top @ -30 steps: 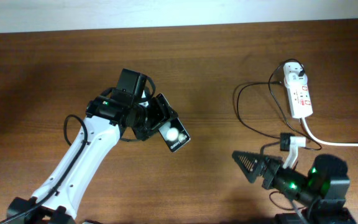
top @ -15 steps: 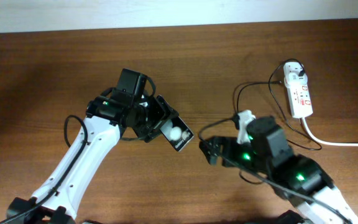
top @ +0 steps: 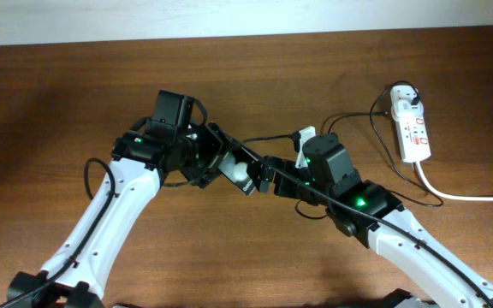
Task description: Plug charger to phone and switch on socket
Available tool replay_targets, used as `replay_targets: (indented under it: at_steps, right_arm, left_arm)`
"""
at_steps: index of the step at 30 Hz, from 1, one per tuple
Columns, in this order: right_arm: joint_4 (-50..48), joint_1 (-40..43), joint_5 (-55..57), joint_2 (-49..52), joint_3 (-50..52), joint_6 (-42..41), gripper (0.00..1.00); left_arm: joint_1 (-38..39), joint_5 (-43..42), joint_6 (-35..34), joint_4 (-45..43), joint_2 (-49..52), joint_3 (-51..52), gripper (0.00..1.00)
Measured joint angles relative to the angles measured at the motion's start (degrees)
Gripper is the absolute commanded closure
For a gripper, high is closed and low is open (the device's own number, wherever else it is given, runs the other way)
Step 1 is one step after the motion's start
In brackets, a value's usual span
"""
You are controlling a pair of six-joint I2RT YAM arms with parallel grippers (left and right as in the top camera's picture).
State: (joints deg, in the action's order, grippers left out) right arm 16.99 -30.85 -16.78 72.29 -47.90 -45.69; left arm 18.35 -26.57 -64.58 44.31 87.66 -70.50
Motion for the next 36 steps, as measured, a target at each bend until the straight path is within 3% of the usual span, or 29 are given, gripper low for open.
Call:
replay_targets:
  at_steps: [4, 16, 26, 31, 36]
  right_arm:
    - [-1.75, 0.00, -1.75, 0.00, 0.00, -0.44, 0.01]
    - [-7.30, 0.00, -2.93, 0.00, 0.00, -0.59, 0.37]
    - [-9.33, 0.00, -3.08, 0.00, 0.00, -0.68, 0.51]
    - [-10.23, 0.00, -3.08, 0.00, 0.00, -0.66, 0.61]
    - [-10.62, 0.00, -3.08, 0.00, 0.00, -0.68, 0.79]
  left_arm:
    - [-0.33, -0.15, -0.02, -0.20, 0.00, 0.02, 0.44]
    - [-1.46, -7.34, -1.31, -2.47, 0.00, 0.02, 0.43]
    - [-1.46, -11.67, -4.70, -4.59, 0.00, 0.02, 0.43]
    - [-1.46, -12.31, -6.03, -4.76, 0.00, 0.02, 0.43]
    - [-1.46, -12.52, -6.43, -4.76, 0.00, 0.02, 0.43]
